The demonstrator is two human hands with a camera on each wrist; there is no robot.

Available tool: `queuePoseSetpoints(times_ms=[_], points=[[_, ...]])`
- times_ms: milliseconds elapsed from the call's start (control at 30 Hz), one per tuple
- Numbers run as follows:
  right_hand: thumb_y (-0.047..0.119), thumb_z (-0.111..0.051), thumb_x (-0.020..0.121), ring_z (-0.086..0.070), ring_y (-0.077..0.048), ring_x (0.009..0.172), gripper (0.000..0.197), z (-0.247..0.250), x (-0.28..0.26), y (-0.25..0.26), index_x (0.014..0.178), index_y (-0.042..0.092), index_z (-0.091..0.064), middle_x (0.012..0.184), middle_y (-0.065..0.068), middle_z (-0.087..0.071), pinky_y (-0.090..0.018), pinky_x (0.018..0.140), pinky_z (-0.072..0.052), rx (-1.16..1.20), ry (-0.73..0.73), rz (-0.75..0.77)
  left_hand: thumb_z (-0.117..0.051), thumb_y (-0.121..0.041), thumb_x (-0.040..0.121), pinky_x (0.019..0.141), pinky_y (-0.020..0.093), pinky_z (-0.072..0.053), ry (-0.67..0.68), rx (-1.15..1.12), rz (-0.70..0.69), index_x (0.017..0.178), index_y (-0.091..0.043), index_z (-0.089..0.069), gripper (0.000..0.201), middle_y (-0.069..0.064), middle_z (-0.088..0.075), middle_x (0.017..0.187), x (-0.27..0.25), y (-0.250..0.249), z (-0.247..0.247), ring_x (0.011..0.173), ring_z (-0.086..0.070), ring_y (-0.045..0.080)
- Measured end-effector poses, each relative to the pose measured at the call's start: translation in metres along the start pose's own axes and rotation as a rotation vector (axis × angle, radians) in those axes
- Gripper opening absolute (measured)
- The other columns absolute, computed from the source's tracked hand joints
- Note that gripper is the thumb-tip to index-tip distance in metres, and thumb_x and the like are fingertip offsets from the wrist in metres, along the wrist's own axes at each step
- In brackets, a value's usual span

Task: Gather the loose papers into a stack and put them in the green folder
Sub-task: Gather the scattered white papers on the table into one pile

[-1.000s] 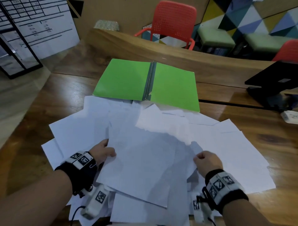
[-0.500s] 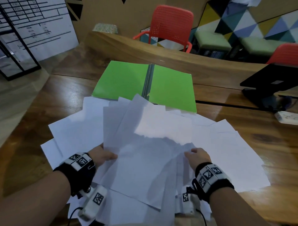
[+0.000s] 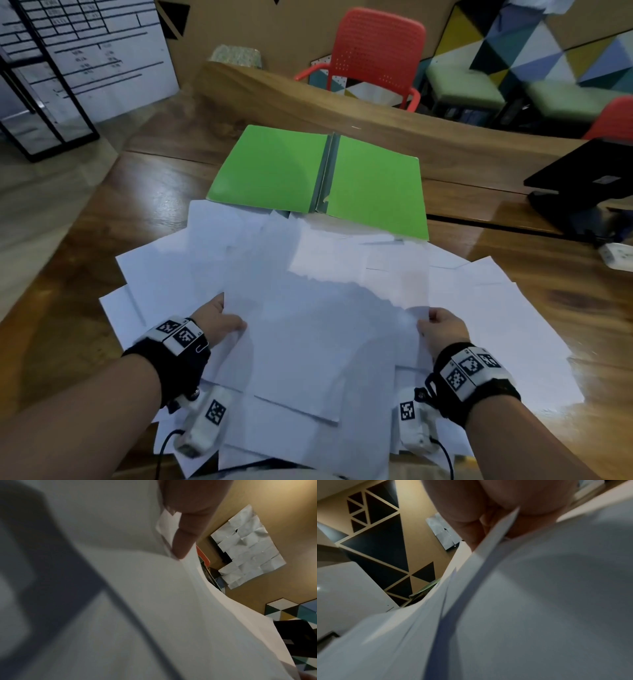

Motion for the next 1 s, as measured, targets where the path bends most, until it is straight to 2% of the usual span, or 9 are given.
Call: queuePoseSetpoints(times_ms=[133, 233, 367, 467, 600, 667, 800, 900, 1000], points=[[0.004, -0.051, 0.085, -0.063, -0.031, 0.081, 0.016, -0.021, -0.009, 0.003, 0.09, 0.011, -0.065, 0.083, -0.012, -0.066, -0.04, 0.079, -0.054, 0.159, 0.058, 0.007, -0.079, -0.03, 0.032, 0.092, 0.046, -0.049, 0.065, -0.007, 0.017, 0.112, -0.017, -0.053, 0.086, 0.011, -0.067, 0.099, -0.007, 0.0, -0.015, 0.095, -0.064, 0.032], [0.007, -0.056, 0.084, -0.062, -0.031, 0.077, 0.017, -0.015, -0.014, 0.028, 0.074, 0.019, -0.06, 0.076, -0.011, -0.065, -0.041, 0.076, -0.052, 0.214, 0.021, 0.12, -0.078, -0.023, 0.038, 0.086, 0.039, -0.048, 0.069, 0.075, -0.003, 0.106, -0.021, -0.05, 0.073, 0.004, -0.065, 0.093, -0.008, -0.003, -0.017, 0.09, -0.061, 0.026], [0.008, -0.054, 0.087, -0.056, -0.026, 0.075, 0.011, 0.021, -0.012, 0.052, 0.083, 0.014, -0.062, 0.079, -0.008, -0.063, -0.028, 0.069, -0.04, 0.151, -0.138, 0.26, -0.072, -0.019, 0.043, 0.066, 0.027, -0.044, 0.121, 0.198, -0.032, 0.083, -0.023, -0.054, 0.044, 0.002, -0.063, 0.072, -0.013, -0.012, -0.016, 0.071, -0.058, 0.018], [0.013, -0.054, 0.089, -0.055, -0.027, 0.078, 0.008, 0.036, -0.005, 0.046, 0.086, 0.014, -0.062, 0.08, -0.008, -0.062, -0.027, 0.072, -0.038, 0.148, -0.223, 0.213, -0.071, -0.033, 0.029, 0.064, 0.025, -0.042, 0.132, 0.289, -0.05, 0.081, -0.021, -0.053, 0.056, 0.001, -0.06, 0.066, -0.011, -0.019, -0.014, 0.068, -0.056, 0.017], [0.017, -0.055, 0.088, -0.053, -0.028, 0.078, 0.011, 0.041, -0.003, 0.03, 0.092, 0.011, -0.063, 0.083, -0.01, -0.061, -0.027, 0.073, -0.038, 0.181, -0.297, 0.127, -0.07, -0.035, 0.026, 0.065, 0.026, -0.04, 0.075, 0.306, -0.044, 0.087, -0.018, -0.049, 0.066, 0.0, -0.058, 0.07, -0.008, -0.03, -0.006, 0.073, -0.055, 0.019], [0.017, -0.054, 0.088, -0.054, -0.03, 0.081, 0.014, 0.048, -0.002, 0.022, 0.095, 0.009, -0.063, 0.088, -0.013, -0.062, -0.029, 0.075, -0.04, 0.202, -0.335, 0.093, -0.066, -0.041, 0.022, 0.072, 0.029, -0.041, 0.037, 0.299, -0.06, 0.095, -0.014, -0.053, 0.079, 0.003, -0.061, 0.078, -0.003, -0.033, 0.004, 0.08, -0.057, 0.022], [0.011, -0.059, 0.083, -0.061, -0.032, 0.086, 0.02, 0.032, 0.008, 0.016, 0.103, 0.006, -0.062, 0.094, -0.018, -0.066, -0.036, 0.081, -0.049, 0.119, -0.145, 0.046, -0.071, -0.037, 0.024, 0.094, 0.041, -0.046, -0.007, 0.242, -0.048, 0.109, -0.009, -0.056, 0.091, 0.011, -0.066, 0.101, 0.006, -0.029, 0.02, 0.1, -0.06, 0.029], [-0.001, -0.052, 0.082, -0.057, -0.029, 0.084, 0.024, 0.018, 0.007, 0.025, 0.103, 0.008, -0.06, 0.091, -0.013, -0.061, -0.033, 0.076, -0.047, -0.021, -0.029, 0.095, -0.067, -0.036, 0.022, 0.088, 0.035, -0.043, -0.004, 0.222, -0.067, 0.107, -0.008, -0.056, 0.09, 0.012, -0.065, 0.1, 0.003, -0.034, 0.013, 0.098, -0.06, 0.029], [-0.005, -0.051, 0.082, -0.057, -0.028, 0.084, 0.024, 0.015, 0.005, 0.031, 0.099, 0.007, -0.063, 0.094, -0.012, -0.064, -0.032, 0.075, -0.049, 0.002, -0.002, 0.112, -0.074, -0.031, 0.026, 0.094, 0.044, -0.047, 0.017, 0.075, -0.06, 0.112, -0.008, -0.057, 0.09, 0.017, -0.066, 0.105, 0.0, -0.029, 0.005, 0.101, -0.062, 0.033]])
Point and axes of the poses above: each hand's wrist, its own x-axis towards the middle knuckle, its own z-axis out of the back of the hand, y = z × x, the point moved 8 cm from there along x, towards the middle knuckle
